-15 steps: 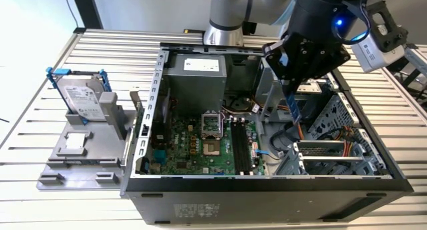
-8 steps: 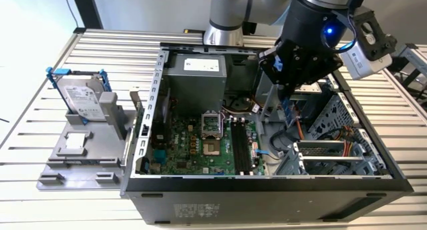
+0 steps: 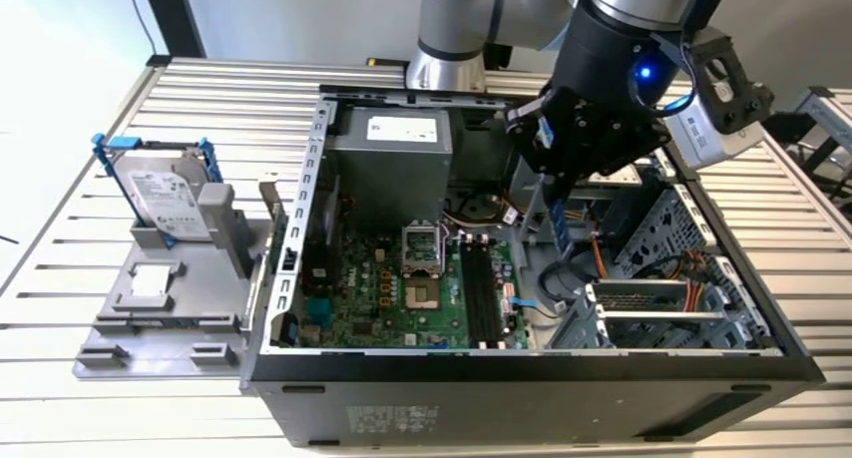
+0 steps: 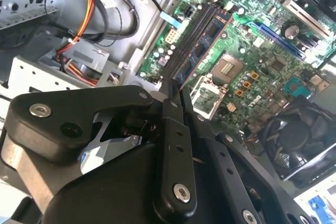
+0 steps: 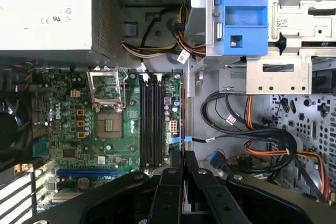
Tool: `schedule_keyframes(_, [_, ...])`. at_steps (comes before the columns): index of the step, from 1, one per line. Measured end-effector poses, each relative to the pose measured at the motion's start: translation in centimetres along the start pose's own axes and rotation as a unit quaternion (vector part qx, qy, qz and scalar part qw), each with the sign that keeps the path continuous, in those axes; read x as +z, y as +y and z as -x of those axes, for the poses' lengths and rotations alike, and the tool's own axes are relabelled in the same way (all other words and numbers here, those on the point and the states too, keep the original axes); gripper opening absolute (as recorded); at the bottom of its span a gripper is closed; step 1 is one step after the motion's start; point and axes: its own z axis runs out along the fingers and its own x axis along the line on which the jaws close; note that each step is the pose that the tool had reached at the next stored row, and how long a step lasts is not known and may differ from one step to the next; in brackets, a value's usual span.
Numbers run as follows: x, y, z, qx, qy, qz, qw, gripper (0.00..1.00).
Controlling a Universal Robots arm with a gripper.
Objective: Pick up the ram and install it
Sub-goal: 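Insert the ram into the slot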
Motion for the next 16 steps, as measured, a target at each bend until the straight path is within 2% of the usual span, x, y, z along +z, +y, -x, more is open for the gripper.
schedule_keyframes(10, [1.80,-0.08,-0.11,0.000,-0.0005,0.0000,1.00000,0.00])
schedule_keyframes(16, [2.86,-0.13,-0.12,0.000,0.0010,0.0000,1.00000,0.00])
